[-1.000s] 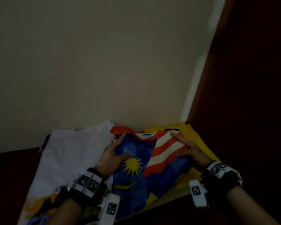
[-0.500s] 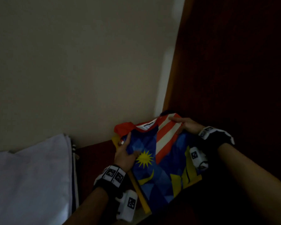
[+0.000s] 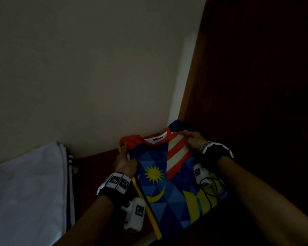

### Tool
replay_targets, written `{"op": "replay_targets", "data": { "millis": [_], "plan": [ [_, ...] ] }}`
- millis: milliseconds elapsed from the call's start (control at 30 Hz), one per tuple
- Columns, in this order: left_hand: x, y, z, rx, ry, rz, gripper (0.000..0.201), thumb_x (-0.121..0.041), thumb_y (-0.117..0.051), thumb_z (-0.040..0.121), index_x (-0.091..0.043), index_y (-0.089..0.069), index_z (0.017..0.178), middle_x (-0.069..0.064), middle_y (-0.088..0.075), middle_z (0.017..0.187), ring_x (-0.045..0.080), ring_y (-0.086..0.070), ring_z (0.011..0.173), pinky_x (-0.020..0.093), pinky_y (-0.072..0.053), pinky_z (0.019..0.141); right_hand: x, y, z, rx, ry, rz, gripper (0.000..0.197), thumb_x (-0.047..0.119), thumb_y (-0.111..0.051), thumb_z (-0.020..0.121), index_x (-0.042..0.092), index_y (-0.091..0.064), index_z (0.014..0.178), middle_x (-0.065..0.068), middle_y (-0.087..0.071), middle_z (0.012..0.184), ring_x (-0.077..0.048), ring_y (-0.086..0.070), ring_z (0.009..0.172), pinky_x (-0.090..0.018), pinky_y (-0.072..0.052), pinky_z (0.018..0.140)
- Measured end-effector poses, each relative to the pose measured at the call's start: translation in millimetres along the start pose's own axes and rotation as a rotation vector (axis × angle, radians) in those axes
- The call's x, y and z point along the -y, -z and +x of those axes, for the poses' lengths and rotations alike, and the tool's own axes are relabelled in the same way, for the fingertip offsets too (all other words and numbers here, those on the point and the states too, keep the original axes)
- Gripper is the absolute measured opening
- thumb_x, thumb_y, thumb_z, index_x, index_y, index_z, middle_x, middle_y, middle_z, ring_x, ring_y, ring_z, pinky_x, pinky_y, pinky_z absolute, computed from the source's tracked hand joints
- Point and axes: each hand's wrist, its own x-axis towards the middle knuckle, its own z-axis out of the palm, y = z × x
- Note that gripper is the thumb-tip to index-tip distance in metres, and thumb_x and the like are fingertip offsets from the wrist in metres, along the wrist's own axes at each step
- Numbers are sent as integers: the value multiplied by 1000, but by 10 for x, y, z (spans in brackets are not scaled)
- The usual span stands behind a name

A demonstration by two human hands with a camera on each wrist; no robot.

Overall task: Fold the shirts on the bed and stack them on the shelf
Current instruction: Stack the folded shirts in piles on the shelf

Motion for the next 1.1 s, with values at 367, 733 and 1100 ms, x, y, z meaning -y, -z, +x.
{"op": "replay_targets", "data": {
  "millis": [367, 733, 1100],
  "plan": [
    [-148, 24, 25, 74, -84, 123, 75, 11, -44, 88, -21, -24, 153, 8, -29, 156, 27, -37, 138, 21, -35, 104, -60, -81, -11, 2, 96, -108, 53, -8, -35, 97, 11, -40, 146, -14, -30, 155, -32, -30, 142, -28, -21, 117],
    [-197, 169, -368, -50, -266, 325, 68, -16, -61, 84, -16, -37, 149, 24, -32, 152, 26, -42, 134, 26, -30, 110, -238, -22, -530, 11, 119, -302, 64, 22, -54, 92, 12, -31, 150, -14, -34, 151, -33, -36, 137, -33, -30, 111],
    [151, -422, -1935, 567, -340, 1065, 109, -84, -47, 73, -44, 22, 147, -11, 39, 151, 20, 38, 139, 59, 13, 113, -984, -423, -1264, 76, -49, -704, 78, 75, -4, 88, 35, 9, 153, -1, 19, 161, -25, 14, 149, -50, 1, 119]
  ]
}}
